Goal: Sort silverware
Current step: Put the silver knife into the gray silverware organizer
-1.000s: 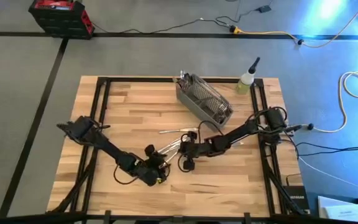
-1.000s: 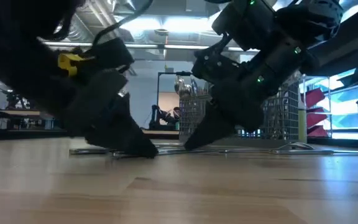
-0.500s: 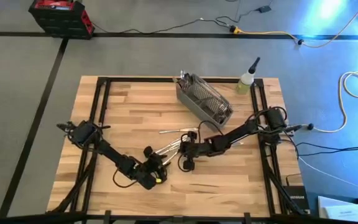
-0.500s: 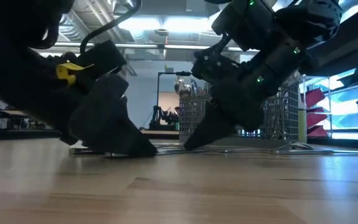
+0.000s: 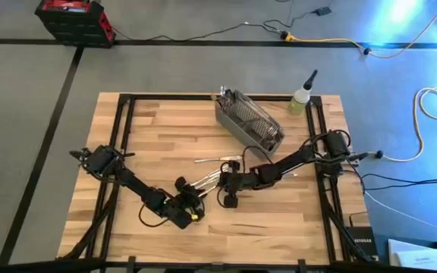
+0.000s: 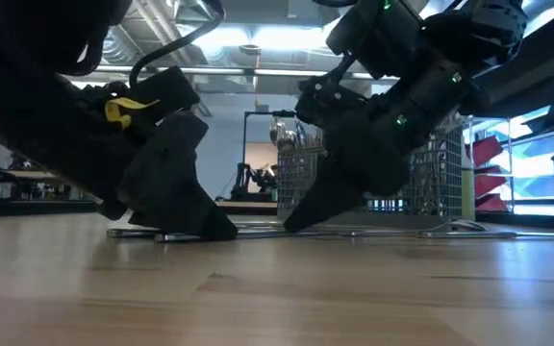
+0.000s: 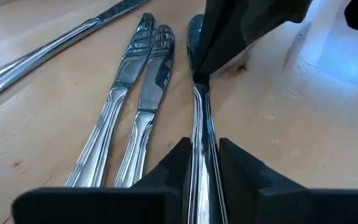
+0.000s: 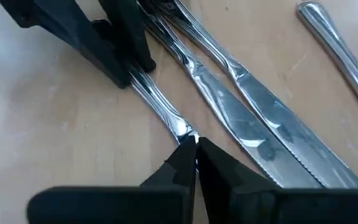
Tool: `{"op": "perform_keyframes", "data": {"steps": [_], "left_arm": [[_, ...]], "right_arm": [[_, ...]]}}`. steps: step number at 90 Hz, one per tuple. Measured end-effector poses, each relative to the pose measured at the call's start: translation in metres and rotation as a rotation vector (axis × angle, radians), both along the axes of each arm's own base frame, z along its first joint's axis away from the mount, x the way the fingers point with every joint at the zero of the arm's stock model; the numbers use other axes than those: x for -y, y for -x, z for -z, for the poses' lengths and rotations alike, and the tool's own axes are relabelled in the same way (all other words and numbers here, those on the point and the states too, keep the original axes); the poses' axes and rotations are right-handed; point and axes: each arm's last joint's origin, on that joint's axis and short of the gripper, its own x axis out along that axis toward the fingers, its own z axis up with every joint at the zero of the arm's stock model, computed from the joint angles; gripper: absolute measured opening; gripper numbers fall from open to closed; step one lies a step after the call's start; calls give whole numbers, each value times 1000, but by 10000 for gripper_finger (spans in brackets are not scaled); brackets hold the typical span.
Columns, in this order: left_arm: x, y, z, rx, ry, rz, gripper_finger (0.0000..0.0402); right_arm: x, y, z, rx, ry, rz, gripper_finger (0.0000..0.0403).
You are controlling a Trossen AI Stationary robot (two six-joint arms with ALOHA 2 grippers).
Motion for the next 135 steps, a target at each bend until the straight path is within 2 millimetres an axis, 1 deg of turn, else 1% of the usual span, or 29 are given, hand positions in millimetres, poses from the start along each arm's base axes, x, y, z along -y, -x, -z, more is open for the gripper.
{"op": "perform_keyframes", "data": {"steps": [9,21,27,42,73,80,98,107,118,135], "left_arm": [[0,0,0,-6,-1,8,52],[0,0,0,-12,-11,18,53],[0,0,0,-18,-21,26,53],[3,1,-2,-71,-101,95,53],[3,1,-2,-158,-238,193,54],[3,1,-2,-173,-261,210,54],[3,1,-2,-201,-300,244,54],[3,2,-2,-213,-304,247,54],[2,3,-1,-229,-308,249,54],[2,3,-1,-235,-309,252,54]], "right_arm": [[-2,2,-8,7,-27,-33,1],[-10,4,-36,93,-20,-80,1],[-15,7,-46,122,6,-123,1],[-21,12,-61,164,41,-171,1],[-18,17,-54,73,68,-165,1],[-17,17,-53,65,95,-140,1],[-15,17,-54,75,143,-89,1],[-13,15,-55,91,111,-58,5],[-7,12,-50,77,47,-47,36],[-3,4,-37,79,-7,-119,123]]}}
